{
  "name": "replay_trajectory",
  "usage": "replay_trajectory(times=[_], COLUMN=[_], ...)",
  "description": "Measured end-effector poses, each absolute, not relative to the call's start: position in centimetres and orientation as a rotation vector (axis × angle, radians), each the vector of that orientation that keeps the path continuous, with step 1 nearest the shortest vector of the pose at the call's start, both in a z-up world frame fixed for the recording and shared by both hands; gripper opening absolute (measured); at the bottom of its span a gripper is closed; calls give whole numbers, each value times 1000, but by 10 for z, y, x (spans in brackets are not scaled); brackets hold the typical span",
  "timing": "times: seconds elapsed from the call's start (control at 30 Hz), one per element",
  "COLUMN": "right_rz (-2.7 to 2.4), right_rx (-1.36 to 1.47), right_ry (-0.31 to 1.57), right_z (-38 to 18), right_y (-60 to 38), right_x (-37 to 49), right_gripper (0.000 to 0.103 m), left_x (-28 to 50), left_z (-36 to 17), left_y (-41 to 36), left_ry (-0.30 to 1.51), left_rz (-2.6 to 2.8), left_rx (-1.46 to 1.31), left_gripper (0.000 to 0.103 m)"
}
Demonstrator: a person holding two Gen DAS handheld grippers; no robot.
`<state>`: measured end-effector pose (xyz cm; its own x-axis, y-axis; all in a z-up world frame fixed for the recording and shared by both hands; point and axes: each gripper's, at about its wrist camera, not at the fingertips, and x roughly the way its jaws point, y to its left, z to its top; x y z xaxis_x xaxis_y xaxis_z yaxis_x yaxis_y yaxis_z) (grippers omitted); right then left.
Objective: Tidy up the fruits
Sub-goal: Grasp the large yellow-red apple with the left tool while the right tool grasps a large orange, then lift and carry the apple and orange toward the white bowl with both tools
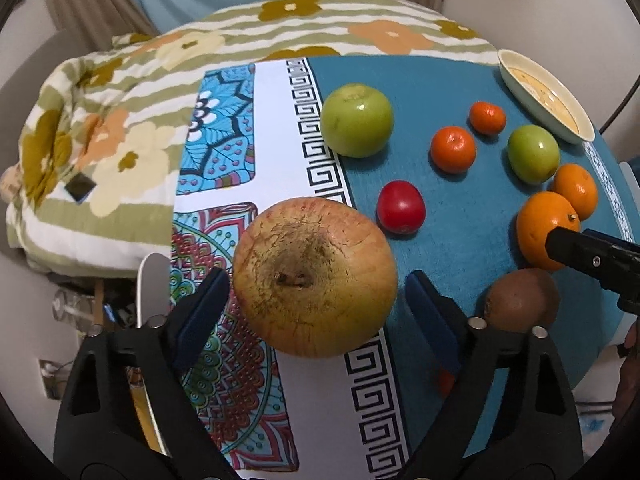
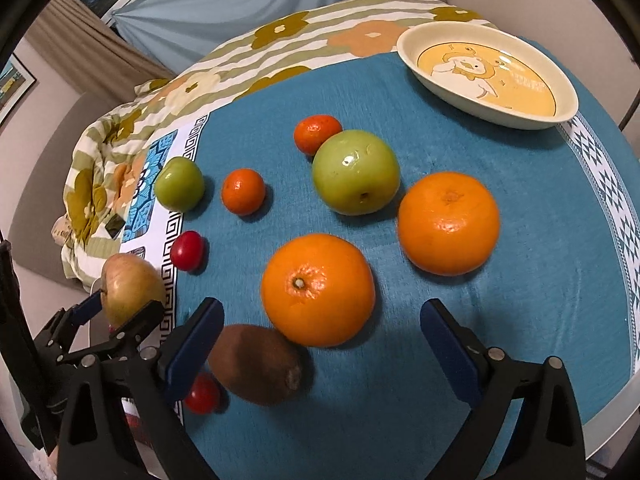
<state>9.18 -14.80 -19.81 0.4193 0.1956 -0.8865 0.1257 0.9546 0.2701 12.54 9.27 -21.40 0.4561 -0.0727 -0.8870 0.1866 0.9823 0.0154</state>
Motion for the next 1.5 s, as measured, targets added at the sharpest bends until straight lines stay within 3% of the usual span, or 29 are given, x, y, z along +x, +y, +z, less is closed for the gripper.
replay_trajectory(times=[0.2,0.63,0.87,1.2,1.5], right_rz=[38,26,23,31,39], right_rx=[315,293,268,277,263], right_ry=[1156,1167,1164,1115,1048], right_z=[-202,-207,-209,-186,-136], right_y=[-145,-143,-145,-148,-164], right_x=[100,99,95,85,83], right_gripper=[84,71,58,57,57], left_x=[127,123,114,104,101], left_z=[-218,-218,-218,-197,-144], left_y=[93,98,99,103,87], left_ry=[1099,1093,1086,1051,963], left_rz=[-172,-192,-191,-193,-216], left_rx=[118,127,135,112,132], left_gripper=[80,80,80,80,80])
